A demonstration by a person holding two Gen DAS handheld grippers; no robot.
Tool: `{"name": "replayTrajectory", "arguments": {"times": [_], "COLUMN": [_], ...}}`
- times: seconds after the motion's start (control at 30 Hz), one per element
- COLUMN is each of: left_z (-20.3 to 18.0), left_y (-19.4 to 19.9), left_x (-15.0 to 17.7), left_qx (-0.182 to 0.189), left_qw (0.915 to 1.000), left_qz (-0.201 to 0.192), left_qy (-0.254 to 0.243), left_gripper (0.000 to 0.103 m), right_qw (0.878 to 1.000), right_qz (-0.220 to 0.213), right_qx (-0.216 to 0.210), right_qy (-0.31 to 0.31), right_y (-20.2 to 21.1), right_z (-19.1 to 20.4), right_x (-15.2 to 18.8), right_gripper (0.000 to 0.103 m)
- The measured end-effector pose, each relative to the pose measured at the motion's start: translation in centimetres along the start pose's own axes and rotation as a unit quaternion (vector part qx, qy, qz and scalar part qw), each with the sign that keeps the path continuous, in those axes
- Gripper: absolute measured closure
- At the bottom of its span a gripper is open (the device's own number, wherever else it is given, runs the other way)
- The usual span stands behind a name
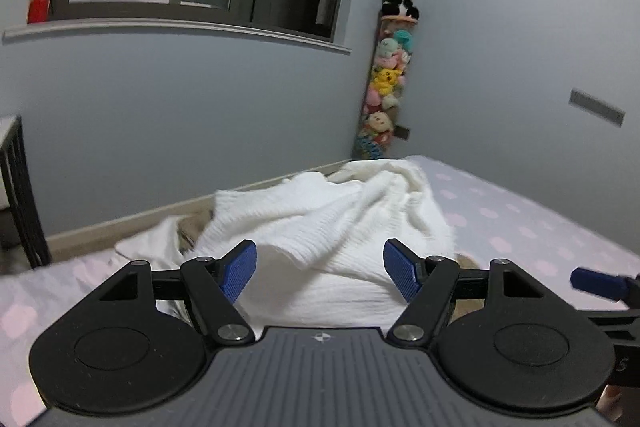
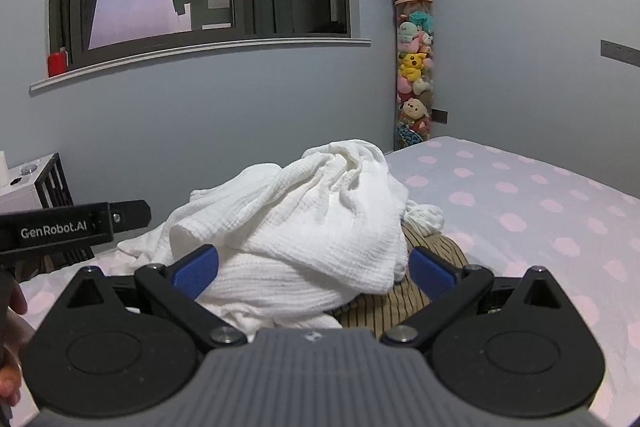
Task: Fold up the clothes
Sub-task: 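Close the left gripper on the white shirt while the right gripper grasps it too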
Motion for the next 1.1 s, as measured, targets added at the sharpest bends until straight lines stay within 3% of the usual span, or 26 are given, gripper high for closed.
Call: {"name": "replayTrajectory", "arguments": {"times": [0.17, 0.53, 0.83, 0.93, 1.03, 1.1], "left_z": [1.0, 4.0, 5.7, 5.5, 5.2, 5.3], "left_y": [-2.7, -8.9, -12.3, -13.8, -14.7, -15.1], "left_x": [-0.3, 2.2, 2.8, 2.7, 2.8, 2.7], "left_qx": [-0.021, -0.001, 0.001, -0.003, 0.002, 0.005], "left_qw": [0.9993, 0.9948, 0.9945, 0.9938, 0.9931, 0.9931], "left_qz": [0.020, 0.100, 0.104, 0.107, 0.111, 0.112], "left_qy": [-0.022, -0.019, -0.003, -0.029, -0.038, -0.033], "left_gripper": [0.034, 0.034, 0.034, 0.036, 0.048, 0.058], "right_qw": [0.999, 0.998, 0.997, 0.995, 0.994, 0.993], "right_qz": [0.014, 0.032, 0.050, 0.062, 0.082, 0.099], "right_qx": [0.012, 0.003, -0.002, -0.002, 0.001, -0.003], "right_qy": [0.037, 0.047, 0.064, 0.076, 0.075, 0.059], "right_y": [-3.2, -9.4, -13.8, -15.7, -17.7, -18.7], "right_z": [1.2, 1.9, 2.7, 3.1, 3.2, 2.9], "right_x": [0.3, 0.7, 1.4, 2.1, 3.1, 3.8], "right_gripper": [0.001, 0.002, 0.005, 0.015, 0.021, 0.032]}}
Point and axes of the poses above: each gripper's, at about its wrist camera, not at the fingertips, and y roughly against the way its jaws point, z to its left, x to its underside, the point moved 9 cm from there along -y, roughly the way its jaws point, and after that the axes turned 12 degrees about x, right-handed, at the moved point
